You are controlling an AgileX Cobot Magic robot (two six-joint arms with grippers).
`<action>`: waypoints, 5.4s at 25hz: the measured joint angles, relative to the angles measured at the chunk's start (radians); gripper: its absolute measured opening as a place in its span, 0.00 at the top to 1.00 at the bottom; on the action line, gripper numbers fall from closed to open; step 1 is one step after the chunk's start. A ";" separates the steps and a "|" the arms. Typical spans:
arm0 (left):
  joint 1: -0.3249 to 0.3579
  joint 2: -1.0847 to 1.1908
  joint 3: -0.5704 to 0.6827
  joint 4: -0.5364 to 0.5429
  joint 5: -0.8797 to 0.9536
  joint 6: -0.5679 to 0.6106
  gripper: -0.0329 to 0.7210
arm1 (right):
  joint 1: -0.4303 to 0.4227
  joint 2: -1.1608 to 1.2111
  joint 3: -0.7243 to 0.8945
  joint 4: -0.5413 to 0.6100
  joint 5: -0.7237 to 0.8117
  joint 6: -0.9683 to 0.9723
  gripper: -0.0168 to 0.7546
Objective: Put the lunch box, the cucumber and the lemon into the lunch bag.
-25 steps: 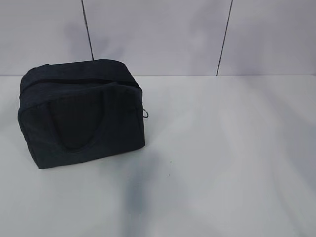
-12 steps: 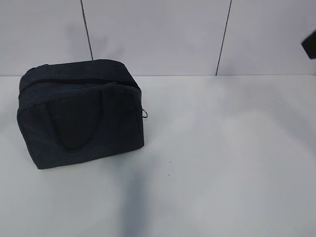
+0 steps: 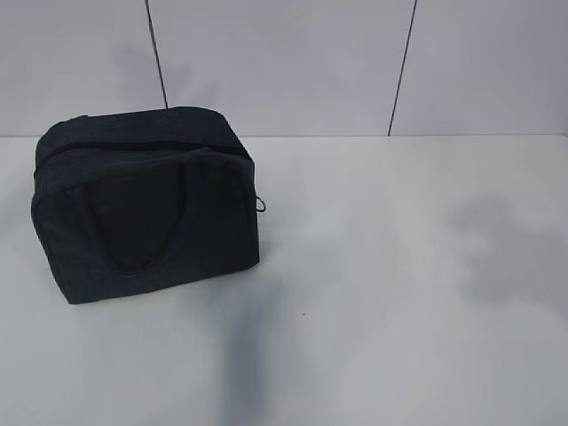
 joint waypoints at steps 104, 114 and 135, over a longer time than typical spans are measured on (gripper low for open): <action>0.038 -1.168 0.371 2.055 0.888 -2.005 0.47 | -0.260 -0.639 0.375 -0.153 0.120 0.201 0.39; 0.202 -1.382 0.545 1.942 0.944 -2.022 0.47 | -0.260 -0.639 0.375 -0.153 0.120 0.201 0.39; 0.527 -1.382 0.631 1.890 1.000 -2.022 0.47 | -0.260 -0.639 0.375 -0.154 0.120 0.201 0.39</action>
